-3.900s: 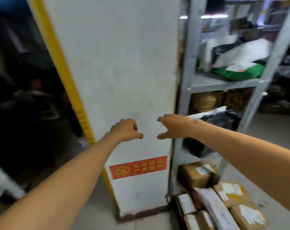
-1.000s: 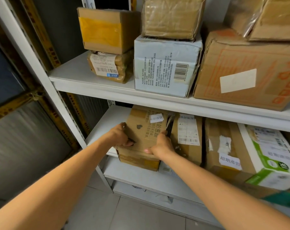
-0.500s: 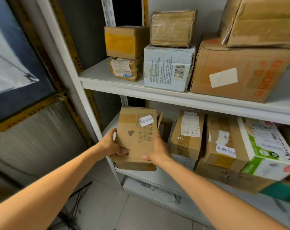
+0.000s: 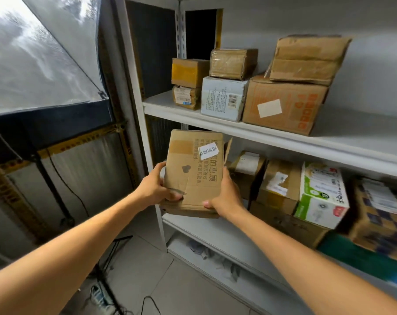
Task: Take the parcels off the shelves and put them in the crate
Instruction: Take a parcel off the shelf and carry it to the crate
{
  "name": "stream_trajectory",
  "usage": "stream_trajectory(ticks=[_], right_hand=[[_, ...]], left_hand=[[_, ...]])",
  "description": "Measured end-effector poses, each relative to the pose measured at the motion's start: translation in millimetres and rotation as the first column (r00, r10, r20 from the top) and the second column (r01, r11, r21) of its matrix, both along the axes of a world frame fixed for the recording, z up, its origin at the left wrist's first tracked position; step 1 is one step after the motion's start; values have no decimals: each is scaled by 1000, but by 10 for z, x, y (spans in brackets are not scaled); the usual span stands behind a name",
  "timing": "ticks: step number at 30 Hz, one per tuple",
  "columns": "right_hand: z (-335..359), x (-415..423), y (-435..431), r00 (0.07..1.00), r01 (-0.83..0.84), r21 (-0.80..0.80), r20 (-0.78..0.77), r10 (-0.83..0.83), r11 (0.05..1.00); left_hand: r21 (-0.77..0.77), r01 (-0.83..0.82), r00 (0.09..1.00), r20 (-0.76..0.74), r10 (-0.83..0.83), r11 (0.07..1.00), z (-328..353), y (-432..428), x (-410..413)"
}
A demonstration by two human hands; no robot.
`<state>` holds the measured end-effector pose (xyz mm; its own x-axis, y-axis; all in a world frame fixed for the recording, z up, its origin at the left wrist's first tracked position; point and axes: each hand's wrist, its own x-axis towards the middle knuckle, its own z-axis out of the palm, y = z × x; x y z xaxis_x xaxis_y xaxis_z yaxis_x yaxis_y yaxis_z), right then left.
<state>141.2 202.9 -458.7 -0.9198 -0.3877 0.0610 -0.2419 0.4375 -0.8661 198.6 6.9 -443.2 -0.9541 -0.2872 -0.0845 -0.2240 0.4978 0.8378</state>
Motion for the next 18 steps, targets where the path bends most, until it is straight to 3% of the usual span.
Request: stream_trajectory(ticks=[7,11,18], right_hand=[[110,301,884,992,102,-40,-77,-104,994],[165,438,1598,966,220,34,-145,-213,975],[218,900,3075,823,552,44,-187,-536,832]], left_hand=[[36,96,973,-213,-86,995,-82,834,145],[57,181,948,-275,-159,982,-202,1484,36],[31,500,815,-353,-459,865,-202,3025,-239]])
